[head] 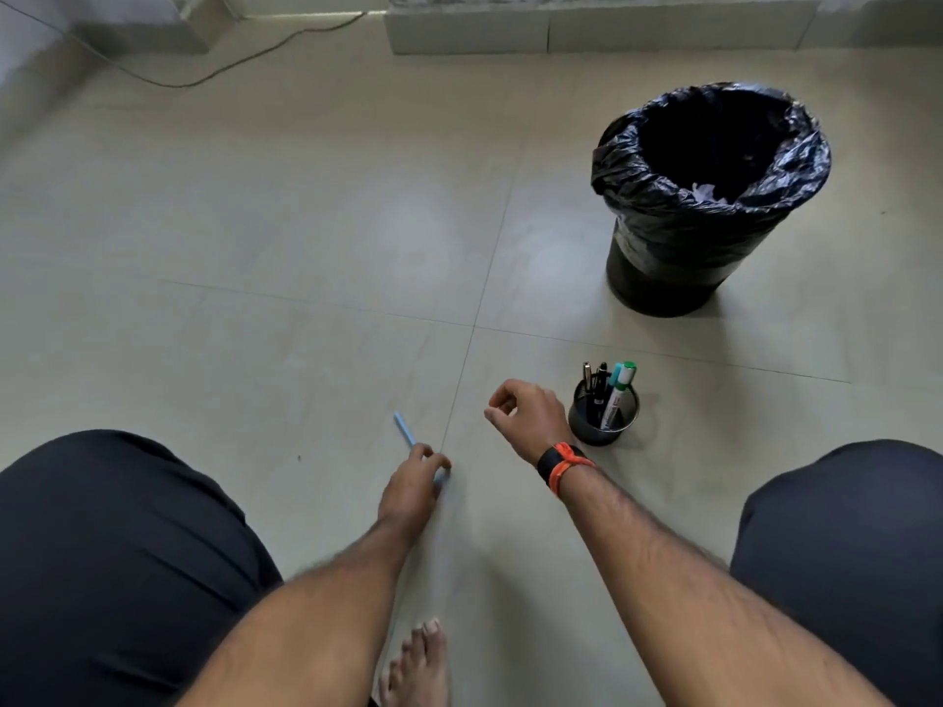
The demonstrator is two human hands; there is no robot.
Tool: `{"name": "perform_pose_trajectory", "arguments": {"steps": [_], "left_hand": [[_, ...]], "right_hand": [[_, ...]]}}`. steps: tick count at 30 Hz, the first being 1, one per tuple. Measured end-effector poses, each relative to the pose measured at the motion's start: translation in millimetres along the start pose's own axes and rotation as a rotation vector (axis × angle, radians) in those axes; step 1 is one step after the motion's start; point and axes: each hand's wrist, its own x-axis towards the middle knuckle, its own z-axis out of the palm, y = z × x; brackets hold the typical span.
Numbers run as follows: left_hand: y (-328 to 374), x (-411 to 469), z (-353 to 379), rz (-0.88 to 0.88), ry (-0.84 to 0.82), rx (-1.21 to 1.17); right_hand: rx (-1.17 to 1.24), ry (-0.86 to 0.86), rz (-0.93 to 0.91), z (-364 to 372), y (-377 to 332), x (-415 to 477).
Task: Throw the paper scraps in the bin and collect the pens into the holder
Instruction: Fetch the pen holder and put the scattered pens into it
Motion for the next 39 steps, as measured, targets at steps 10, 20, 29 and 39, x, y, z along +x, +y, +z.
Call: {"name": "perform_pose_trajectory", "arguments": {"steps": [10, 20, 29, 39], "left_hand": [[53.7, 19.2, 4.7, 0.04, 0.06, 0.035], [150.1, 8.8, 49.7, 0.191, -0.021, -0.063], [211.5, -10.9, 92.3, 0.447, -0.244, -0.069], [244.9, -28.3, 104.3, 0.456, -0.363, -0.171]], "right_hand": [[0.031, 0.07, 0.031, -7.5, 16.6, -5.7], [0.108, 0.584, 0.241, -74.4, 49.2, -37.6], [0.084, 0.618, 0.654, -97.0, 146.6, -117.0], [-0.289, 0.291, 1.151, -85.3, 234.1, -208.6]]}}
